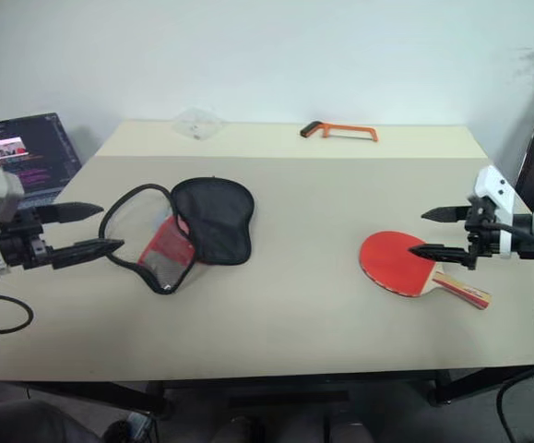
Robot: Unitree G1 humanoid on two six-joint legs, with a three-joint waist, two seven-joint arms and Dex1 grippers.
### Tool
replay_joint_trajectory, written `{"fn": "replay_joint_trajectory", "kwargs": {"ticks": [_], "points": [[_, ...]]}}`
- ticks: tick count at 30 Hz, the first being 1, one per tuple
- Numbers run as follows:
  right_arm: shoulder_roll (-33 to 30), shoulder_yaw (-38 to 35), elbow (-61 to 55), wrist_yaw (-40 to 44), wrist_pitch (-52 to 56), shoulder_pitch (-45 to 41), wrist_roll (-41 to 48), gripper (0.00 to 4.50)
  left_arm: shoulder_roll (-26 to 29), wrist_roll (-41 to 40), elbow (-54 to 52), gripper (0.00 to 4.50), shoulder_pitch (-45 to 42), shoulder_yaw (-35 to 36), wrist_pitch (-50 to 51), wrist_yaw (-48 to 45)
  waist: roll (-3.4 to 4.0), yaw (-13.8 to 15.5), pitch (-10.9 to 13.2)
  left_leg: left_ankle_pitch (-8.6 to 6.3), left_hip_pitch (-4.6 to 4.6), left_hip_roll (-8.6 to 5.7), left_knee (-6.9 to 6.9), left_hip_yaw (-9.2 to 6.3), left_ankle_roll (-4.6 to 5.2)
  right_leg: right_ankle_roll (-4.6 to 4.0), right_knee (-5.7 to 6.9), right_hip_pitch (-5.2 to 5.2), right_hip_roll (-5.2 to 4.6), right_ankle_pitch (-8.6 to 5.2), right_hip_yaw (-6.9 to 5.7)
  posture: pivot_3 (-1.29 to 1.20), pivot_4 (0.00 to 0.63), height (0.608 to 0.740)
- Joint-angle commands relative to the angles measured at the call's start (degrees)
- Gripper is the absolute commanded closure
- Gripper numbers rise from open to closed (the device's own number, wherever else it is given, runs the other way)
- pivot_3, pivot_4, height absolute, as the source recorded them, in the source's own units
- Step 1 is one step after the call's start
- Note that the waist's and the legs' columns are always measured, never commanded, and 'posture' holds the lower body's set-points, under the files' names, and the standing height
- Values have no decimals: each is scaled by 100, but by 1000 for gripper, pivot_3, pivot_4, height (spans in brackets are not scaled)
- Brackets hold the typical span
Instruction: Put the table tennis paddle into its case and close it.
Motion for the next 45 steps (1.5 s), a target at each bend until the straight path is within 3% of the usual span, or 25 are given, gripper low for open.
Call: {"fn": "replay_joint_trajectory", "kwargs": {"ticks": [1, 9, 17, 25, 37, 45], "points": [[62, -38, -123, -42, -64, -219, 95, 24, 185, 57, 143, 0, -158, 151, -31, 126, 0, 1, 0, 0, 0, 0, 2, 0, 0, -1, 6, -3, 0, -1, 0, 0, 150, 740], [186, 68, 105, -17, -259, -528, -1, 24, 55, 303, 378, 0, 69, 403, 53, 899, 0, -7, 0, 0, 0, 1, 16, -1, 0, -12, 50, -17, 3, -14, 0, 0, 150, 740], [404, 278, 440, -67, -497, -752, -151, 24, -825, 771, 152, 0, 459, 720, 1250, 3533, -5, -4, 2, 0, -1, 4, 31, -7, 0, -8, 54, -12, 4, -16, -2, 0, 150, 740], [637, 478, 646, 52, -596, -986, -255, 24, -1822, 723, -116, 0, -306, 719, 2106, 5095, -17, 44, 6, 0, -3, -1, 53, -18, -1, 6, 55, 2, 5, -7, -8, 0, 150, 740], [706, 602, 843, 163, -719, -1188, -401, 24, -3076, 764, -44, 0, -615, 711, 2202, 6324, -20, 59, 8, 0, -4, -5, 53, -26, -2, 2, 52, 6, 9, 3, -6, 0, 150, 740], [765, 574, 753, 117, -658, -1206, -418, 24, -3744, 852, 552, 0, -1152, 607, 2063, 6967, -21, 93, 8, 1, -2, -11, 60, -32, -3, 10, 48, 22, 9, 7, -7, 0, 150, 740]]}}
